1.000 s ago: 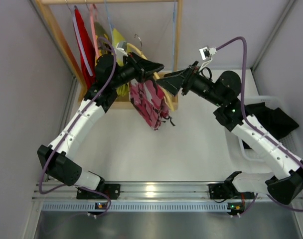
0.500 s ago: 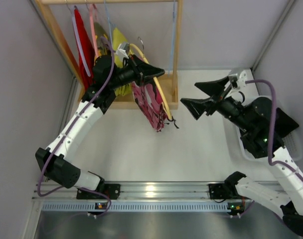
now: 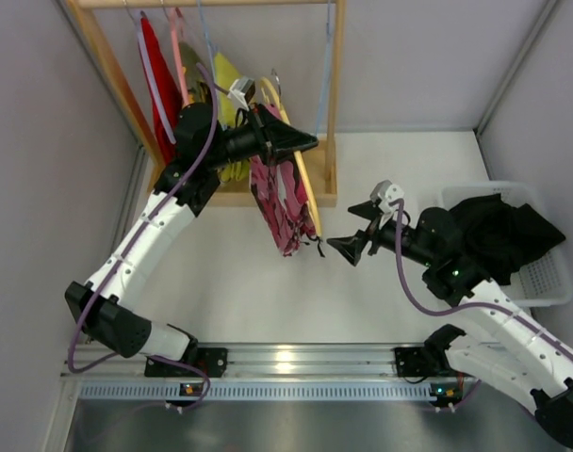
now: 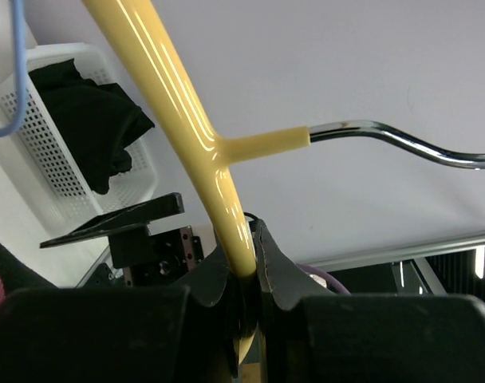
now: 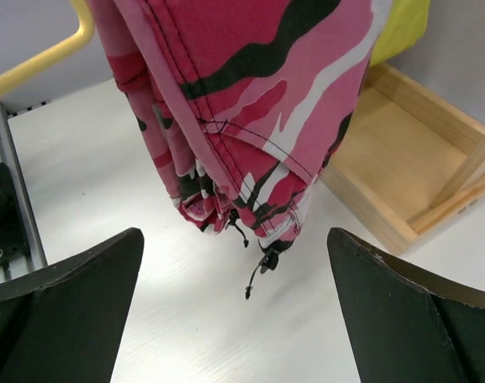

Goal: Remove the trousers from the hanger

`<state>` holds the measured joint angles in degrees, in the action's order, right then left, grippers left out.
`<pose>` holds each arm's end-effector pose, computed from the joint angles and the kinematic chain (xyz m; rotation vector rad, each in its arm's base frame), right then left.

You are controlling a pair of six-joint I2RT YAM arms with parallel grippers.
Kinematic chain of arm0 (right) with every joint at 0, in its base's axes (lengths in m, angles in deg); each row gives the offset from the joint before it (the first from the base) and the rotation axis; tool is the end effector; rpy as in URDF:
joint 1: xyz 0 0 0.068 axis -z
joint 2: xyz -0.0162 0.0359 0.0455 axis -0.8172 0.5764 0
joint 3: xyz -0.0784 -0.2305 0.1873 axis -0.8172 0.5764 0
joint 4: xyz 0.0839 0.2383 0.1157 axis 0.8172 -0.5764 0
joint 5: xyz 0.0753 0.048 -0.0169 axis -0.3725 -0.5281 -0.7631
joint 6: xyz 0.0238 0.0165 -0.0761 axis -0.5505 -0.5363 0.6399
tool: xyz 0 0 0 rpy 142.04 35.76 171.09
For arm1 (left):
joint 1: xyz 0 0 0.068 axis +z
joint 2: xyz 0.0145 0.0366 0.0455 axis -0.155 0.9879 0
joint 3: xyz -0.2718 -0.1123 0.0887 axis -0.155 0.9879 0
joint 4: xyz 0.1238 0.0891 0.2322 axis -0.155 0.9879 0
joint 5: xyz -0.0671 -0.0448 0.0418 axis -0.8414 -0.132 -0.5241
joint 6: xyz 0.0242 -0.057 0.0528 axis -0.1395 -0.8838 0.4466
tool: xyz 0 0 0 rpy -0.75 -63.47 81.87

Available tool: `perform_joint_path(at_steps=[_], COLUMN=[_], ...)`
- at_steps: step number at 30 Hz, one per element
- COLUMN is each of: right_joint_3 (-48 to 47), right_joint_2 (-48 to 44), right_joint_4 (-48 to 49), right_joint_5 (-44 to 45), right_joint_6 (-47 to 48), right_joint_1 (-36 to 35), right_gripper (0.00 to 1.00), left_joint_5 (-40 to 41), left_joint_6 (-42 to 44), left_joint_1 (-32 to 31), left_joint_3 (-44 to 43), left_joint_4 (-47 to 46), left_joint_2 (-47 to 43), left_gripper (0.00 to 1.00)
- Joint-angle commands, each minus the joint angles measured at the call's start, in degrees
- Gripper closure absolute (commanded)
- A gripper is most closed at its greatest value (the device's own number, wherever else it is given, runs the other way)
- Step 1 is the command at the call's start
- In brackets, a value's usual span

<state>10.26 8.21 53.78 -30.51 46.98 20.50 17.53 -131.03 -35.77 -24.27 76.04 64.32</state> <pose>0.1678 0.1472 0.3529 -0.7843 1.5197 0.7776 0.2972 -0.2021 0.5120 -0.0821 1.8558 -1.8818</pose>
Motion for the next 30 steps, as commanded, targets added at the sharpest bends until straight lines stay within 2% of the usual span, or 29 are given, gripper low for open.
perform_joint_path(at_steps=[1,7,14,30], right_joint_3=[1.74,5.44,4.74,5.88], right_joint_2=[0.26,3.94,10.27,16.87], right_joint_4=[13.01,24.69,32.26,37.81], right_joint_5=[-4.91,-1.5,-0.26,1.5], right_joint_6=[4.44,8.21,11.82,18.42], right_joint_1=[0.29,-1.73,-4.01,-5.25], right_gripper=[0.01,0.01,0.01,0.01], left_joint_5=[-2.4,-2.58,-2.49,-2.23], left_joint_6=[1.01,0.13,-0.39,-0.48], left_joint_1=[-0.57,-1.36,-1.54,-1.89], left_joint_3=[-5.86,-6.04,-6.39,-7.53], left_joint_4=[-14.11,-14.73,-14.81,-14.9], left_joint_2=[-3.6,-3.51,-3.34,-3.42], left_gripper=[1.0,1.0,1.0,1.0])
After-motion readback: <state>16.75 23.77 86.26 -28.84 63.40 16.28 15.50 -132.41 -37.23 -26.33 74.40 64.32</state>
